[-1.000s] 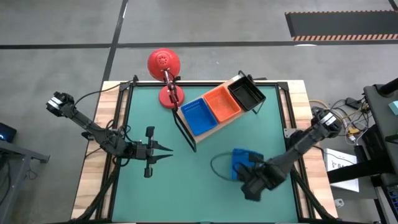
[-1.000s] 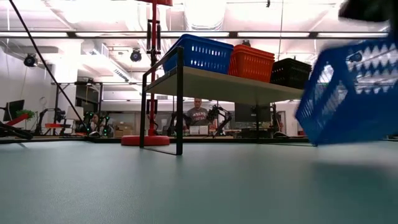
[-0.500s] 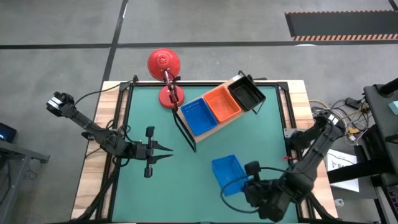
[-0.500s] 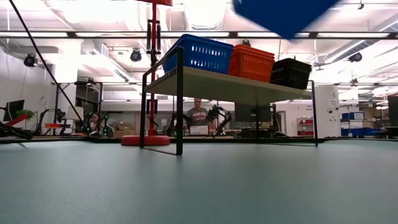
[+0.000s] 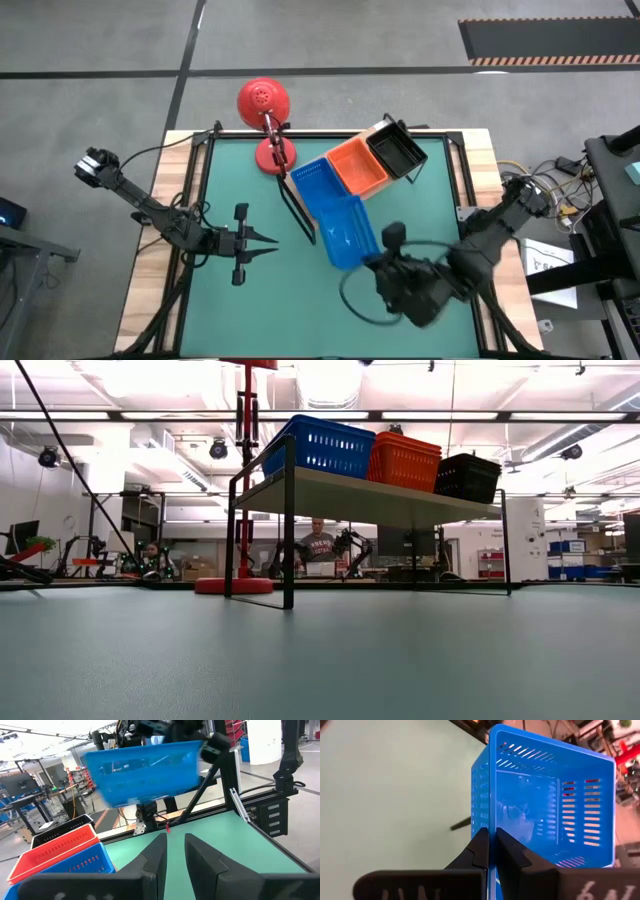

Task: Stack baskets on shelf by color
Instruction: Stack the blue basket on top of the blue baskets on the shelf

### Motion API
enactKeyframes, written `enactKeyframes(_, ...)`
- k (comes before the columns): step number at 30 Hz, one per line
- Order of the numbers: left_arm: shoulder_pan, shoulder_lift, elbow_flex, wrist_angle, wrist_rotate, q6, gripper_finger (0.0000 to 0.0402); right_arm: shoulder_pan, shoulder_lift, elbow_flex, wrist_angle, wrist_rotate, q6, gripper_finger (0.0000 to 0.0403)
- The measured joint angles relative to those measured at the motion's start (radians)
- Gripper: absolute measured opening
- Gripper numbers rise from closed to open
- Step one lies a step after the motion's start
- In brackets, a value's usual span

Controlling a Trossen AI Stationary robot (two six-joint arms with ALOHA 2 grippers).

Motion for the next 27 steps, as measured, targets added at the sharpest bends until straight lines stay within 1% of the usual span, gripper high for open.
enactKeyframes(10, 0.0, 0.0, 0.0, 0.0, 0.0, 0.0, 0.0051, -0.251, 0.001, 0.056, 0.003, -0.231, -0.217, 0.0009)
enactKeyframes(16, 0.0, 0.0, 0.0, 0.0, 0.0, 0.008, 0.0051, -0.391, 0.001, 0.075, 0.014, -0.368, -0.316, 0.0009)
enactKeyframes(23, 0.0, 0.001, 0.0, 0.0, 0.0, 0.022, 0.0051, -0.511, 0.001, 0.07, 0.014, -0.467, -0.434, 0.0009)
enactKeyframes(27, 0.0, 0.001, 0.0, 0.0, 0.0, 0.022, 0.0051, -0.556, 0.001, 0.07, 0.014, -0.483, -0.464, 0.0009)
